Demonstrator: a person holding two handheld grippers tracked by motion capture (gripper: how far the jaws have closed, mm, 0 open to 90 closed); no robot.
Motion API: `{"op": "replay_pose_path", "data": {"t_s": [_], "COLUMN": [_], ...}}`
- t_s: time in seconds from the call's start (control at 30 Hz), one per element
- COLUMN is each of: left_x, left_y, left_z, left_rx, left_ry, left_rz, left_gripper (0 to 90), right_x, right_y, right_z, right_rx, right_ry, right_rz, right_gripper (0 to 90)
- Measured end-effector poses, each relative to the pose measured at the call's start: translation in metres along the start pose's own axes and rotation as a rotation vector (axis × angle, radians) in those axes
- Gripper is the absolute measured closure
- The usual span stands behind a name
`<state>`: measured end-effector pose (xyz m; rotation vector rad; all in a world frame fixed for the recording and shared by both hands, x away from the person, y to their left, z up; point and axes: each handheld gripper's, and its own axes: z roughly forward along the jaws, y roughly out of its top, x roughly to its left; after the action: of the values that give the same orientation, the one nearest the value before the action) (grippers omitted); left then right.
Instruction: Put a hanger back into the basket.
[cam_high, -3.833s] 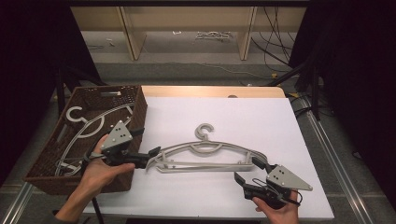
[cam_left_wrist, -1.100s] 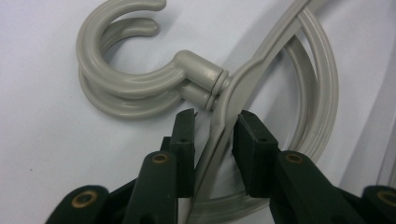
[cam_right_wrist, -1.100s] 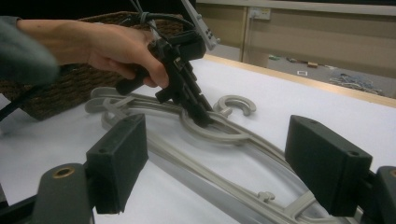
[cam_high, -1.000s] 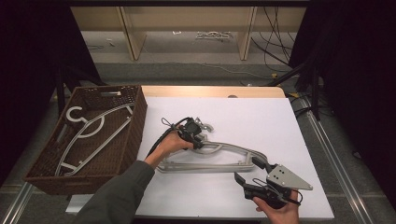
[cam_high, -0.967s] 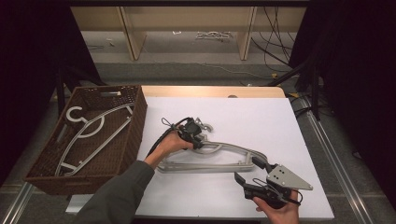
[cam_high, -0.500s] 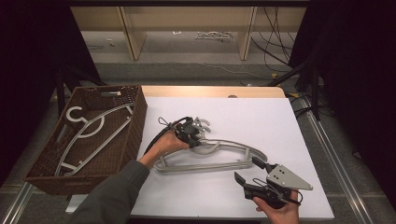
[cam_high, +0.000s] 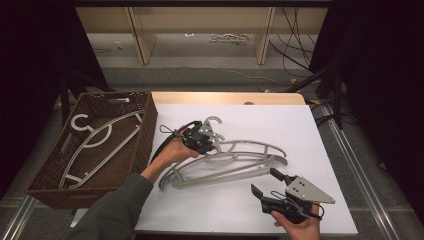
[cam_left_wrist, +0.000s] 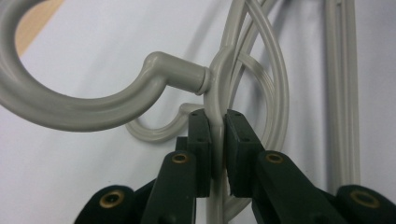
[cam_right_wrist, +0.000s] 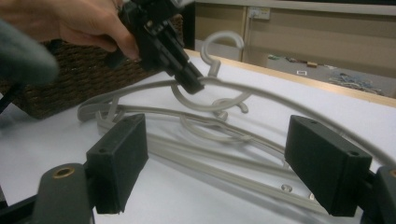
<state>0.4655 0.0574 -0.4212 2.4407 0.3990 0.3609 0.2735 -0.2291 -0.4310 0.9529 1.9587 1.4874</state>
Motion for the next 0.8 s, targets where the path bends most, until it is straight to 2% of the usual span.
{"op": "replay_pose_path", "data": {"t_s": [0.13, 0.23, 0.37, 0.53, 0.7, 0.8], "left_x": [-0.003, -0.005, -0.007, -0.01, -0.014, -0.013], "left_y": [0.004, 0.01, 0.017, 0.027, 0.037, 0.039], "left_z": [-0.01, -0.021, -0.034, -0.05, -0.07, -0.08], "left_rx": [-0.021, -0.037, -0.057, -0.083, -0.113, -0.13], "left_ry": [0.022, 0.034, 0.038, 0.061, 0.067, 0.065], "left_rz": [-0.002, 0.028, 0.022, 0.035, 0.058, 0.056], "left_gripper": [81.8, 81.8, 81.8, 81.9, 81.9, 81.8], "right_x": [0.001, 0.001, 0.001, 0.001, 0.001, 0.001], "right_y": [0.0, 0.0, 0.0, 0.0, -0.001, 0.0], "right_z": [0.0, 0.0, 0.0, 0.0, 0.001, 0.0], "right_rx": [0.0, -0.002, 0.001, 0.001, -0.01, -0.005], "right_ry": [0.003, 0.005, 0.002, 0.003, 0.014, 0.011], "right_rz": [0.0, 0.003, 0.002, 0.002, 0.008, 0.005], "right_gripper": [22.3, 22.3, 22.3, 22.3, 22.3, 22.3]}}
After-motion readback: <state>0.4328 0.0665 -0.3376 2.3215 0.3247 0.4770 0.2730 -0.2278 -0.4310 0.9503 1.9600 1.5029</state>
